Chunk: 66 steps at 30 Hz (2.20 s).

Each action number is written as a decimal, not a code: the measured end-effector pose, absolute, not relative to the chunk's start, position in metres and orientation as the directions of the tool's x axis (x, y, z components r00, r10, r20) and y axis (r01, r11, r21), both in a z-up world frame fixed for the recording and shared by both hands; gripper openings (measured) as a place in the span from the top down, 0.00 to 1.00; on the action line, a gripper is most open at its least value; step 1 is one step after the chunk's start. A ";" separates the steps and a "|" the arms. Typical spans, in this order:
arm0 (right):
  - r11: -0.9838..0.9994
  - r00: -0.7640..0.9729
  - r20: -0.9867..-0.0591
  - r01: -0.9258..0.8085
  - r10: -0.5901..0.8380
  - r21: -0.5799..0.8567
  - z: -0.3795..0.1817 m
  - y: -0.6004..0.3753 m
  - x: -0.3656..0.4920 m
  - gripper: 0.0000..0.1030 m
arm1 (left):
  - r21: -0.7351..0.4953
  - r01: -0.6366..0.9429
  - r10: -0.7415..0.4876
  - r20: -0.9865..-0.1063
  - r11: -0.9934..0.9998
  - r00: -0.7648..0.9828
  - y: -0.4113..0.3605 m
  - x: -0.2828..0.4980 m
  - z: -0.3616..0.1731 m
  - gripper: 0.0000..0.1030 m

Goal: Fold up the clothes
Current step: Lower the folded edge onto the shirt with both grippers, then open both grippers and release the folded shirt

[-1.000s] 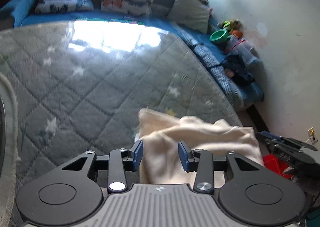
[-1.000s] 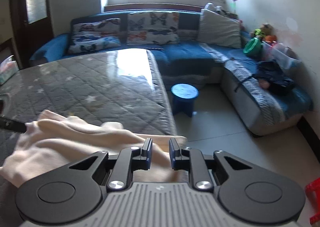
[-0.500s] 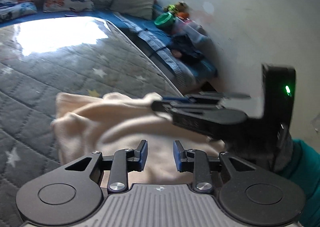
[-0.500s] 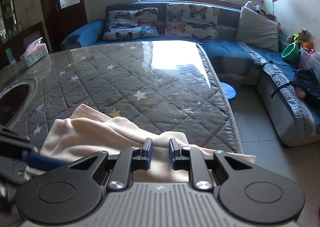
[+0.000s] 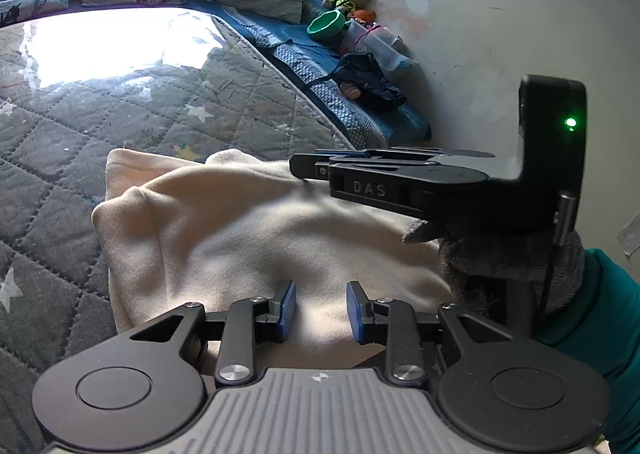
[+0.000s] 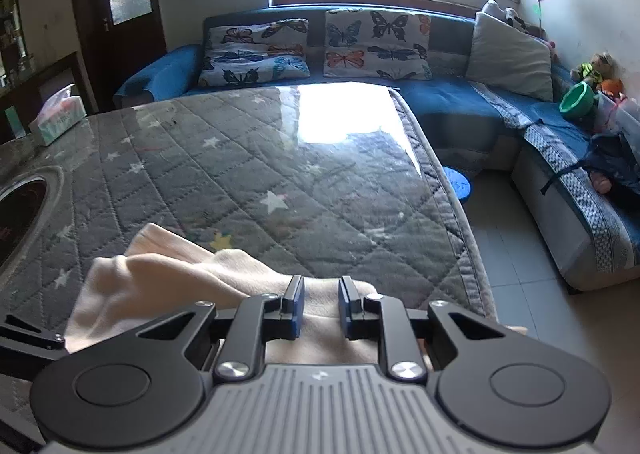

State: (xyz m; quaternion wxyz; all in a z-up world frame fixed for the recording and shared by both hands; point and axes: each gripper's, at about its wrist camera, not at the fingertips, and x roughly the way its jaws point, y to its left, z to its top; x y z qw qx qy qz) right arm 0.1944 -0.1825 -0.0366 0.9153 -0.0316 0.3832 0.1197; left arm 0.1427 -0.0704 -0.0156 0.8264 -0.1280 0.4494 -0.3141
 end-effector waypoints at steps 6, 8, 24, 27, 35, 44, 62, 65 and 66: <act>0.951 0.652 -0.717 -0.307 0.245 0.045 -0.034 -0.168 0.194 0.82 | -0.488 0.395 -0.625 -0.664 0.779 0.412 -0.062 0.141 -0.012 0.70; 0.942 0.640 -0.722 -0.332 0.264 0.049 -0.034 -0.161 0.194 0.82 | -0.490 0.387 -0.621 -0.669 0.782 0.409 -0.060 0.142 -0.013 0.70; 0.952 0.669 -0.704 -0.306 0.238 0.031 -0.017 -0.178 0.151 0.80 | -0.496 0.369 -0.617 -0.663 0.786 0.424 -0.047 0.140 -0.008 0.68; 0.954 0.675 -0.701 -0.299 0.232 0.027 -0.014 -0.182 0.143 0.80 | -0.482 0.376 -0.610 -0.665 0.792 0.432 -0.047 0.134 -0.008 0.68; 0.956 0.668 -0.721 -0.294 0.186 -0.025 -0.027 -0.190 0.086 0.80 | -0.445 0.392 -0.590 -0.669 0.805 0.453 -0.046 0.120 -0.008 0.68; 0.973 0.708 -0.688 -0.231 0.158 -0.014 -0.032 -0.196 0.059 0.78 | -0.386 0.410 -0.555 -0.678 0.827 0.482 -0.049 0.111 -0.007 0.63; 0.982 0.737 -0.653 -0.183 0.174 0.055 -0.034 -0.196 0.035 0.39 | -0.319 0.413 -0.511 -0.674 0.853 0.533 -0.046 0.085 0.001 0.42; 0.982 0.748 -0.641 -0.178 0.174 0.059 -0.032 -0.194 0.029 0.31 | -0.290 0.417 -0.494 -0.671 0.861 0.554 -0.044 0.077 0.004 0.29; 0.983 0.751 -0.638 -0.177 0.173 0.059 -0.031 -0.193 0.027 0.27 | -0.281 0.416 -0.488 -0.670 0.865 0.560 -0.043 0.075 0.005 0.27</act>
